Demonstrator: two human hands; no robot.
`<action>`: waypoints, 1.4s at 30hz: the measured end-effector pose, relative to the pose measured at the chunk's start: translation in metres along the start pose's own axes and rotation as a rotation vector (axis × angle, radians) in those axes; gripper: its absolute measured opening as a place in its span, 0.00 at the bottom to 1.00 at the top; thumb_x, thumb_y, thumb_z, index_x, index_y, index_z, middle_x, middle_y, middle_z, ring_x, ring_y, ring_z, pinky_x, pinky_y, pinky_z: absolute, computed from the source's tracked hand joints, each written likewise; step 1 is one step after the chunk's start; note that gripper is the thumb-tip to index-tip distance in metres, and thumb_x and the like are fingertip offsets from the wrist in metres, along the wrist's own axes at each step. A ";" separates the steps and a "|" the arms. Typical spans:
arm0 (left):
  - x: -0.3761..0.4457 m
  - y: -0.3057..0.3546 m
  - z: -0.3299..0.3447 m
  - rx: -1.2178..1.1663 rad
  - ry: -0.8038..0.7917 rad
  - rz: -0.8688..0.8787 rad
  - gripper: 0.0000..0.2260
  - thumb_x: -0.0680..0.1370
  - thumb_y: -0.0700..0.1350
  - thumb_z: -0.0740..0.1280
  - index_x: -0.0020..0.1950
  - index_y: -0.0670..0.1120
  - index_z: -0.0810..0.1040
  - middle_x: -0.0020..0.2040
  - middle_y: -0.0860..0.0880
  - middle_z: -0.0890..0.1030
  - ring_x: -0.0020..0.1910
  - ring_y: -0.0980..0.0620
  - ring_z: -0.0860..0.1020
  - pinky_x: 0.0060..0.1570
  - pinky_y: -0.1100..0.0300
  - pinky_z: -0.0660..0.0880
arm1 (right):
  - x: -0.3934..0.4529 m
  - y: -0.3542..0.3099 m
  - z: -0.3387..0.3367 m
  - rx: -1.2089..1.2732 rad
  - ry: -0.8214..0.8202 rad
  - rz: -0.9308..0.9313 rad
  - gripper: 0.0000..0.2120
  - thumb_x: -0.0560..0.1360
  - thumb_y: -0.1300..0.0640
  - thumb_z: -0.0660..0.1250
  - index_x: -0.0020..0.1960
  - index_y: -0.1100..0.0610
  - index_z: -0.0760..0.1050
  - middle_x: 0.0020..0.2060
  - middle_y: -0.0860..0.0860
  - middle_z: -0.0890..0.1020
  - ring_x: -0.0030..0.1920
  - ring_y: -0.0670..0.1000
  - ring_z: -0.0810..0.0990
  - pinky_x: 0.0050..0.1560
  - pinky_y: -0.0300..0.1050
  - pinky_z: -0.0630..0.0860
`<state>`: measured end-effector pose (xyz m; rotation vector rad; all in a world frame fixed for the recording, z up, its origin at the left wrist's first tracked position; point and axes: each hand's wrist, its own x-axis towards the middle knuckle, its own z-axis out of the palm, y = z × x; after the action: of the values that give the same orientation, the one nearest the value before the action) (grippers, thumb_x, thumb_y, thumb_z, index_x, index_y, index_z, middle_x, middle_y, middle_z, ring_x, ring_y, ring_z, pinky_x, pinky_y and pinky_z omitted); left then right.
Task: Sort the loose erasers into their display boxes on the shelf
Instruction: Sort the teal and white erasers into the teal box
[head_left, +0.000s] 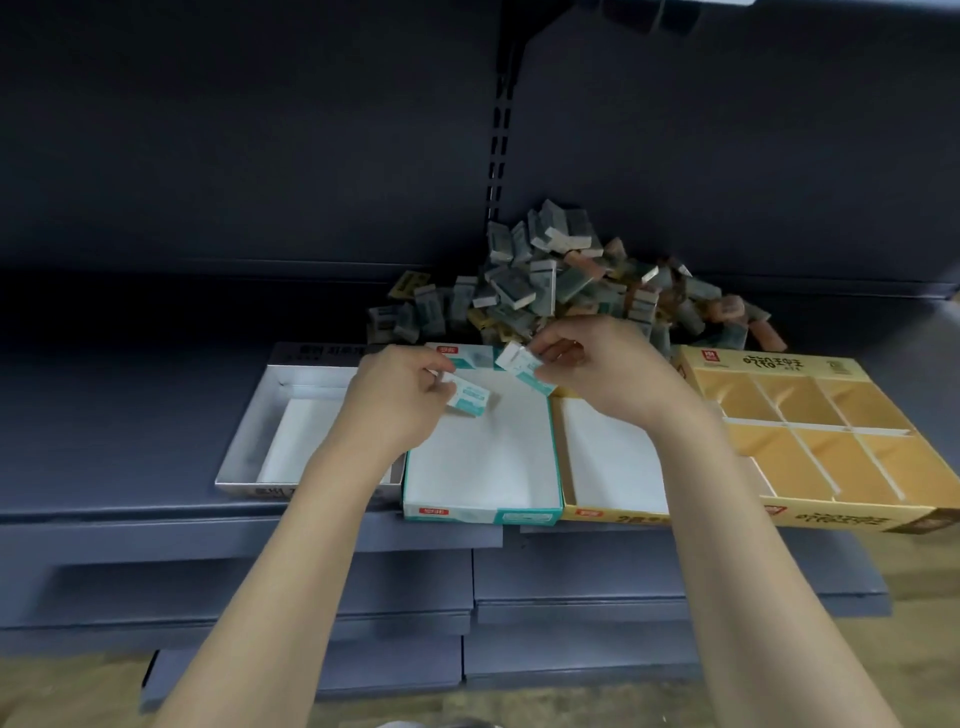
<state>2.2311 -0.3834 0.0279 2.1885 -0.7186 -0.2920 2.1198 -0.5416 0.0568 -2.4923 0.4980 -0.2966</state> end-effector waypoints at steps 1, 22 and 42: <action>0.001 0.000 0.001 0.029 -0.007 0.003 0.10 0.77 0.41 0.66 0.57 0.47 0.80 0.48 0.48 0.80 0.55 0.51 0.76 0.48 0.64 0.73 | 0.002 -0.001 0.000 -0.010 0.001 -0.005 0.10 0.73 0.63 0.69 0.53 0.58 0.80 0.43 0.47 0.79 0.41 0.41 0.76 0.41 0.27 0.71; 0.024 -0.005 0.005 0.549 -0.045 0.258 0.32 0.67 0.56 0.73 0.69 0.54 0.67 0.69 0.53 0.66 0.65 0.46 0.59 0.56 0.55 0.60 | 0.018 -0.005 0.019 -0.300 -0.096 0.030 0.10 0.74 0.61 0.66 0.52 0.53 0.82 0.50 0.47 0.83 0.50 0.47 0.77 0.41 0.30 0.65; 0.028 -0.009 0.003 0.632 -0.094 0.327 0.24 0.74 0.51 0.68 0.69 0.56 0.68 0.66 0.55 0.71 0.65 0.50 0.63 0.54 0.55 0.56 | 0.023 -0.008 0.023 -0.365 -0.074 0.093 0.05 0.73 0.60 0.67 0.46 0.53 0.79 0.48 0.47 0.81 0.49 0.48 0.73 0.39 0.26 0.62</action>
<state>2.2561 -0.3967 0.0198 2.5898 -1.3458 0.0108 2.1497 -0.5335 0.0446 -2.8074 0.6863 -0.0812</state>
